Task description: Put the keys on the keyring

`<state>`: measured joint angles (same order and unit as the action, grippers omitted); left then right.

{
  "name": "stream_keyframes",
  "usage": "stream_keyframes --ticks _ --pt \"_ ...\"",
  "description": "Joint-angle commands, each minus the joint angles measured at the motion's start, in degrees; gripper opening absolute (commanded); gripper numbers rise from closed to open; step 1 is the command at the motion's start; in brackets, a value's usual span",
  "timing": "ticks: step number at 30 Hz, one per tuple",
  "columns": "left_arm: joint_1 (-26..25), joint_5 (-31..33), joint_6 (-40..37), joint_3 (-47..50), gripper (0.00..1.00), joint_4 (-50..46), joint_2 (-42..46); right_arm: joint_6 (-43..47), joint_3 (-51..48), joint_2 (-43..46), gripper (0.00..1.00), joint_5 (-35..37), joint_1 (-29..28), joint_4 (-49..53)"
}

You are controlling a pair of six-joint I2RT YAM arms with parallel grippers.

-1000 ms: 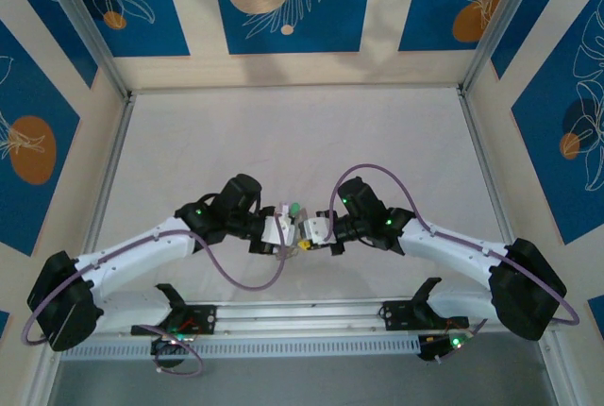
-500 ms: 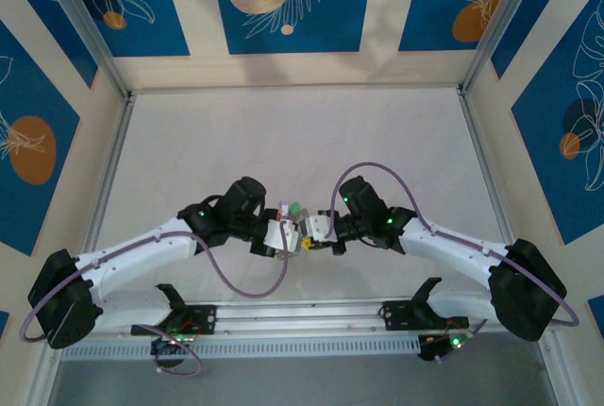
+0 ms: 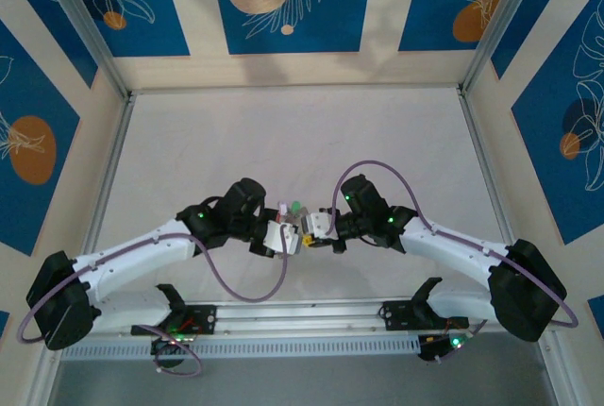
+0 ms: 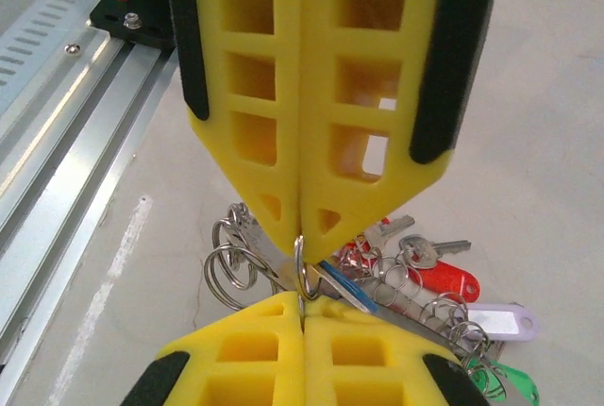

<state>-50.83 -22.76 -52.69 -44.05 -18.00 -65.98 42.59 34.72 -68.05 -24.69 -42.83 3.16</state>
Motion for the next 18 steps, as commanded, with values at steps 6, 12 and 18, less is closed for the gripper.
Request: stream_keyframes --ticks 6,12,18 --pt "-1.1 -0.3 -2.0 1.8 0.0 -5.0 1.0 -0.7 0.3 1.6 0.0 -0.2 1.4 -4.0" --pt "-1.1 1.7 -2.9 2.5 0.0 -5.4 2.0 0.0 -0.8 2.6 0.0 -0.5 1.5 -5.4" --pt "-1.1 2.6 -3.1 2.7 0.0 -5.5 2.1 0.6 -2.1 3.6 0.0 -0.9 1.6 -7.3"
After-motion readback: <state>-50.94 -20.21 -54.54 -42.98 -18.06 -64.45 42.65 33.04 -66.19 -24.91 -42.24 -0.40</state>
